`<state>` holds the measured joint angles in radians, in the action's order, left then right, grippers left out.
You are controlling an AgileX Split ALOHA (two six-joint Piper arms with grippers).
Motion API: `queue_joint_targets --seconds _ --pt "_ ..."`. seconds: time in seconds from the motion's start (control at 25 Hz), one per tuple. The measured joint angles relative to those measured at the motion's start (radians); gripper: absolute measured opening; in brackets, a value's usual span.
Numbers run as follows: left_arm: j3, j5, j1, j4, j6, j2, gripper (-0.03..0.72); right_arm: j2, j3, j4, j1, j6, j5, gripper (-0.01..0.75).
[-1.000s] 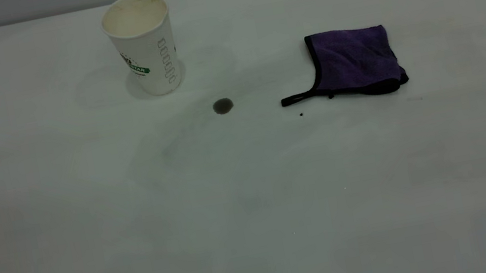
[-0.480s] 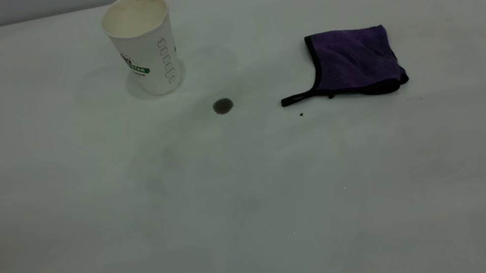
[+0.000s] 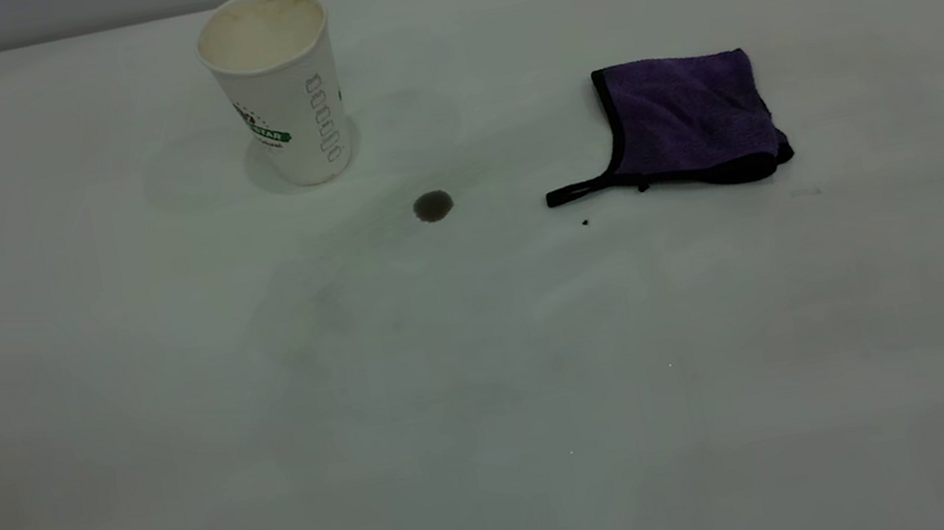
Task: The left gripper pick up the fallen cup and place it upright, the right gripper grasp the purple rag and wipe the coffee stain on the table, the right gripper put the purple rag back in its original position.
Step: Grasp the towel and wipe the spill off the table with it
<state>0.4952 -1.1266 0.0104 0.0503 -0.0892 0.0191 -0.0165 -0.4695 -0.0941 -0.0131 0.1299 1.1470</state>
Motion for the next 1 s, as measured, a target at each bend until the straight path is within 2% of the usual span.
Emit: queue_joint_targets --seconds 0.16,0.4,1.0 --pt "-0.001 0.0 -0.035 -0.001 0.002 0.0 0.542 0.0 0.0 0.0 0.0 0.0 0.0 0.588" --pt "-0.002 0.0 -0.01 -0.002 0.002 0.0 0.542 0.0 0.0 0.0 0.0 0.0 0.0 0.588" --pt "-0.002 0.0 -0.008 -0.002 0.002 0.0 0.542 0.0 0.0 0.0 0.0 0.0 0.0 0.588"
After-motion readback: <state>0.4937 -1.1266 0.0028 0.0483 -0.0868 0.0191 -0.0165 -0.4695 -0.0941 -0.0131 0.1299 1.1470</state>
